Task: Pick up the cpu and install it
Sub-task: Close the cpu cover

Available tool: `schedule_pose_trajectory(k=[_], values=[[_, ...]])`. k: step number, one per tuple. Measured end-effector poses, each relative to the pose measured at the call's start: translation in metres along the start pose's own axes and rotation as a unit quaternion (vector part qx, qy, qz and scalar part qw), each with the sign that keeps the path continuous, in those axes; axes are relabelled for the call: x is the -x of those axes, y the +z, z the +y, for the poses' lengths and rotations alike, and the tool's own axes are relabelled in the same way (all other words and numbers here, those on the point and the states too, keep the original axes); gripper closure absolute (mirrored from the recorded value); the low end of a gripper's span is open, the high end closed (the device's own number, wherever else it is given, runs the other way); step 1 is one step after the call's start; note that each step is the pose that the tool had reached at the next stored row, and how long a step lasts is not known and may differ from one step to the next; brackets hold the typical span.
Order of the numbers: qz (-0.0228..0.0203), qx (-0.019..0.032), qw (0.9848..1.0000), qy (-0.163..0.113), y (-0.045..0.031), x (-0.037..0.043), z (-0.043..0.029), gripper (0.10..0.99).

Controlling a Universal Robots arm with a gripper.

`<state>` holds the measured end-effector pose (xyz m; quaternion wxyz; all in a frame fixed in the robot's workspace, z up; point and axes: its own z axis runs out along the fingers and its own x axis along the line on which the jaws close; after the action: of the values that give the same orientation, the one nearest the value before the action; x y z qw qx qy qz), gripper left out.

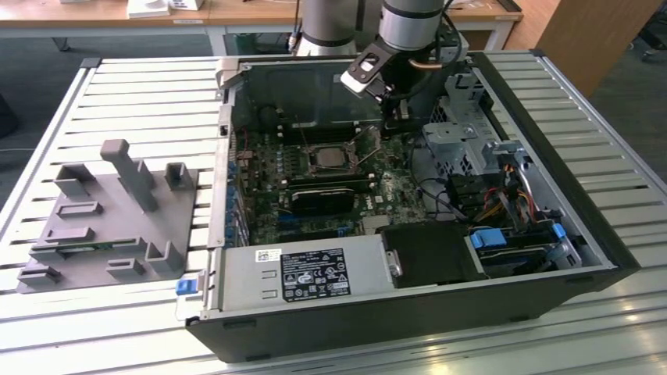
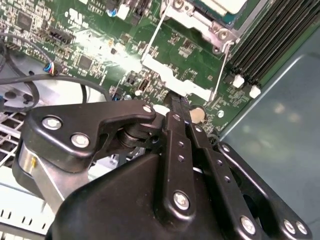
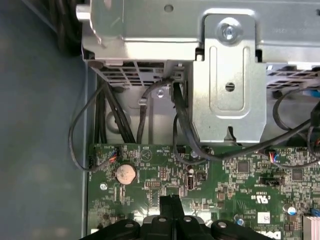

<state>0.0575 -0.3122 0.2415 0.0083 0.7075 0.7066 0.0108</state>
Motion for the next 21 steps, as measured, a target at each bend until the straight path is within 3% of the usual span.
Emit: schedule_pose_trajectory(k=[21], values=[[0.0,-0.0001,1.0,0.0,0.0033,-0.0002,-0.038,0.98]])
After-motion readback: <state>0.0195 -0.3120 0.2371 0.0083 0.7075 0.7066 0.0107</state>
